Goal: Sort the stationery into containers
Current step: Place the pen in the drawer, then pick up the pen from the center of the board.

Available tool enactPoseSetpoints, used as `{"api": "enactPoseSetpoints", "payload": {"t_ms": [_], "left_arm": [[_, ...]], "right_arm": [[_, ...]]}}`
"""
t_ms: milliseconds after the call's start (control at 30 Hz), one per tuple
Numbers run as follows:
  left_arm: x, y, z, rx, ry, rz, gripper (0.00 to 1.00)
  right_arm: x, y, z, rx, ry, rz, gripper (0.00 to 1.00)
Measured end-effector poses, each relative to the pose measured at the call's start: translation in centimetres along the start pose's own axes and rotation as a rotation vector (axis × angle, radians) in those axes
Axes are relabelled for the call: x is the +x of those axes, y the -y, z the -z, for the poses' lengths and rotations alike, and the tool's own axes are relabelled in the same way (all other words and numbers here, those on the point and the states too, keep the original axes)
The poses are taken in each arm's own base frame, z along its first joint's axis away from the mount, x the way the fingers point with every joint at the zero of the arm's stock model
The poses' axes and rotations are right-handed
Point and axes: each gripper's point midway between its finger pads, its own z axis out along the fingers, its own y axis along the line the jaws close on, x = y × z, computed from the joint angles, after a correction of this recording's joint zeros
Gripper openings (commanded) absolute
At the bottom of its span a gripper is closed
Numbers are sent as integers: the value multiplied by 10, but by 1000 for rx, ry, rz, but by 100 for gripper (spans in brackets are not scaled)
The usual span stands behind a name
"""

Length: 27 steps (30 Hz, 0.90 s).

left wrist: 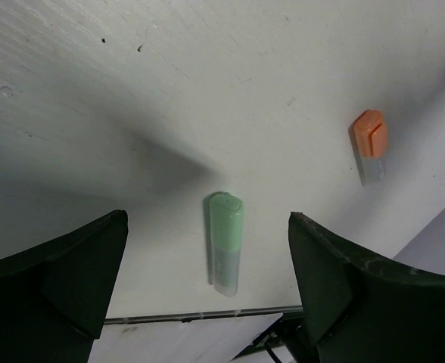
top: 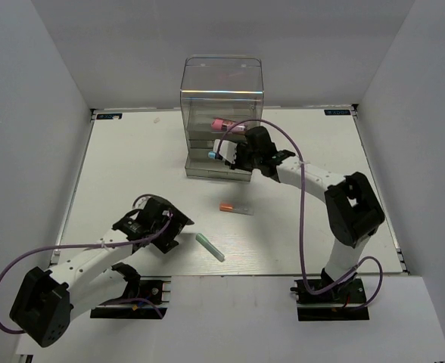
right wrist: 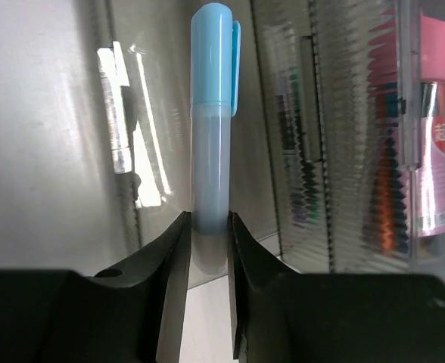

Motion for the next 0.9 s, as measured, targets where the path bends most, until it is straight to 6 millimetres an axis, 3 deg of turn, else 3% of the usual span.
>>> {"api": "enactPoseSetpoints", "payload": {"t_ms": [33, 67, 167, 433, 700, 900], "left_arm": [[0, -1, 1, -9, -1, -8, 96], [0, -1, 1, -18, -3, -13, 96], [2, -2, 0, -52, -18, -32, 96], [12, 10, -1, -143, -84, -66, 96], [34, 36, -3, -231, -175, -90, 94], [63, 9, -14, -388, -253, -135, 89]], "right_arm": [[1, 6, -5, 11, -8, 4, 13], [2, 8, -9, 15, -15, 8, 28], [4, 13, -18, 18, -33, 13, 37], [8, 2, -15, -16, -38, -22, 37], [-2, -30, 29, -51, 26, -159, 37], [4, -53, 49, -57, 42, -238, 37]]}}
